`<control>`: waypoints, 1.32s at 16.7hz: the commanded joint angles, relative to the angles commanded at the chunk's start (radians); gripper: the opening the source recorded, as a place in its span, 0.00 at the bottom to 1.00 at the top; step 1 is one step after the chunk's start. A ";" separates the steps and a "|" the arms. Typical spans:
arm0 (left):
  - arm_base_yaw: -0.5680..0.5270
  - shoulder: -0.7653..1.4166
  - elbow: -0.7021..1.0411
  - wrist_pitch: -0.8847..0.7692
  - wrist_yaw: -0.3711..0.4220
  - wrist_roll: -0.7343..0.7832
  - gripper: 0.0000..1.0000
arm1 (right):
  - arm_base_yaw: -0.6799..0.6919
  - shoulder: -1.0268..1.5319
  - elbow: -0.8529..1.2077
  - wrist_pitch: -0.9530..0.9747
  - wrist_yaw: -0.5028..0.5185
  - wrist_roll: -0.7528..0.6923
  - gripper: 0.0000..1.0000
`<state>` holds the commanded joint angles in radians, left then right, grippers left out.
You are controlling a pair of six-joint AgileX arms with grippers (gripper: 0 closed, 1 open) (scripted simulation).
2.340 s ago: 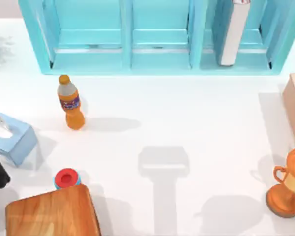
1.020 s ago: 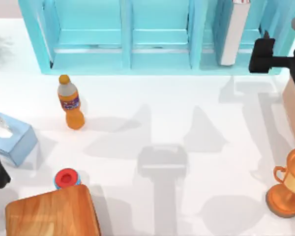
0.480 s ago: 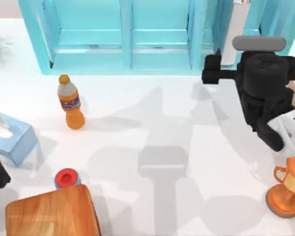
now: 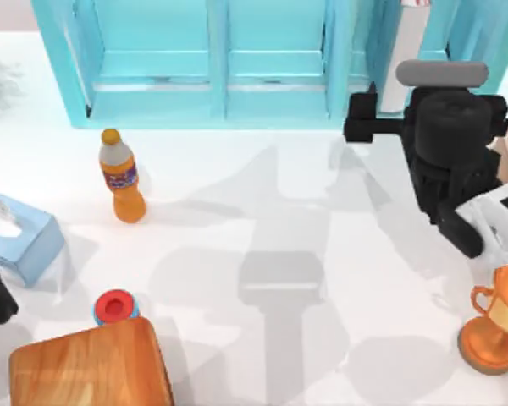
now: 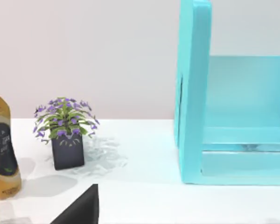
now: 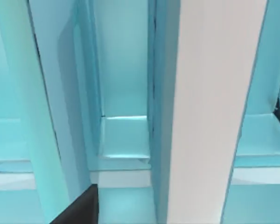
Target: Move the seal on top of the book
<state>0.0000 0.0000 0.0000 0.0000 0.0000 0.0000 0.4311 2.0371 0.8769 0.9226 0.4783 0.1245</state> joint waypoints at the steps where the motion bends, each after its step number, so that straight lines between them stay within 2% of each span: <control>1: 0.000 0.000 0.000 0.000 0.000 0.000 1.00 | -0.005 0.016 0.024 -0.006 -0.005 -0.001 1.00; 10: 0.000 0.000 0.000 0.000 0.000 0.000 1.00 | -0.089 0.262 0.387 -0.107 -0.083 -0.024 1.00; 16: 0.000 0.000 0.000 0.000 0.000 0.000 1.00 | -0.097 0.283 0.415 -0.117 -0.091 -0.026 1.00; 22: 0.000 0.000 0.000 0.000 0.000 0.000 1.00 | -0.097 0.283 0.415 -0.117 -0.091 -0.026 0.55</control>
<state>0.0000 0.0000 0.0000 0.0000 0.0000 0.0000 0.3343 2.3197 1.2921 0.8058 0.3875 0.0981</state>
